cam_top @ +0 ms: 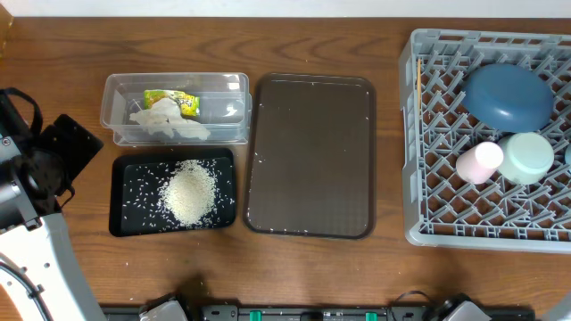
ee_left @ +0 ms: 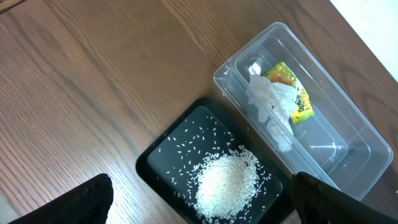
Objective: Sort waste into correct bins and load items into the dishwasher rack
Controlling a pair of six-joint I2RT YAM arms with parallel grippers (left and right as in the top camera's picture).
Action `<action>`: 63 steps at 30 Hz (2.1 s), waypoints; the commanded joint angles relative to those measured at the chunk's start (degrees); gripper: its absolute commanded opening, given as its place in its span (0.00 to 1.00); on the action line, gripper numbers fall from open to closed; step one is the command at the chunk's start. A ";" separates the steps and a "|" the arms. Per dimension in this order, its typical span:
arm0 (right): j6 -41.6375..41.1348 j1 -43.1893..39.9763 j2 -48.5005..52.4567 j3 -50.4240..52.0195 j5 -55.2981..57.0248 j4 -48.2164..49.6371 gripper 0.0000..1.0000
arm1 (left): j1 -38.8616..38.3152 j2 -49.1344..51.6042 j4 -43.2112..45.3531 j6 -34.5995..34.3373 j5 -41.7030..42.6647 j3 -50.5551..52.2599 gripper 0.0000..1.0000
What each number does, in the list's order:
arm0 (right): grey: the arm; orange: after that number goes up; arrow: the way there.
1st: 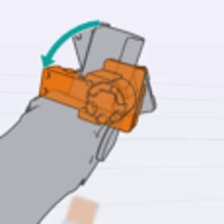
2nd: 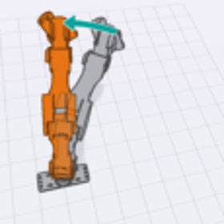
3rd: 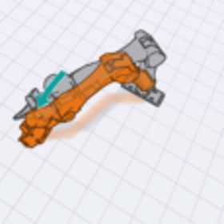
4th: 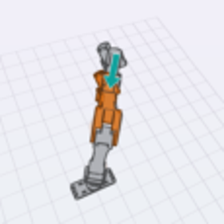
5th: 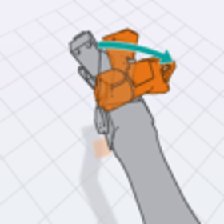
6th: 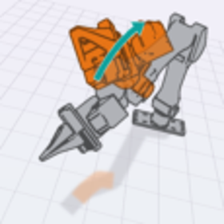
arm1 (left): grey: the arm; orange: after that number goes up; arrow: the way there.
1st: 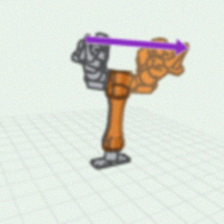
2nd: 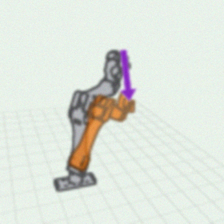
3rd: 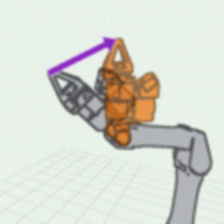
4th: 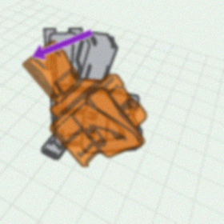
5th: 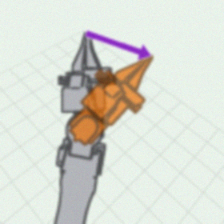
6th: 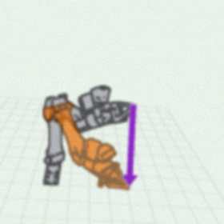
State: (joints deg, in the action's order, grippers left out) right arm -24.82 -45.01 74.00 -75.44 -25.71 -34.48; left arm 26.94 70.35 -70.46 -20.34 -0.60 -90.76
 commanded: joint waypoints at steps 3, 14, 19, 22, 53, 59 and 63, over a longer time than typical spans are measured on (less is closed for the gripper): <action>10.32 7.15 -2.64 -0.13 -12.28 -8.26 0.11 | 0.26 0.07 -0.04 0.13 -0.50 -0.37 0.93; 15.91 21.79 -16.41 5.07 -1.46 -17.27 0.11 | 0.26 0.07 -0.04 0.13 -0.50 -0.37 0.93; 15.89 23.71 -24.50 13.16 -1.25 -17.77 0.99 | 0.26 0.07 -0.04 0.13 -0.50 -0.37 0.93; 15.89 23.71 -27.15 17.03 -1.25 -18.25 0.99 | 0.26 0.07 -0.04 0.13 -0.50 -0.37 0.93; 14.82 29.83 -26.14 22.21 1.77 -20.79 0.99 | 0.26 0.07 -0.02 0.13 -0.50 -0.37 0.93; 15.34 44.59 -27.19 26.38 9.64 -11.65 0.99 | 0.26 0.07 -0.04 0.13 -0.50 -0.37 0.93; 15.50 54.47 -30.10 31.95 16.94 -3.56 0.99 | 0.26 0.07 -0.04 0.13 -0.50 -0.37 0.93</action>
State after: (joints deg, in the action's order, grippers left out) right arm -9.87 4.89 46.09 -46.37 -15.94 -40.14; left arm 26.94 70.37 -70.46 -20.36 -0.60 -90.76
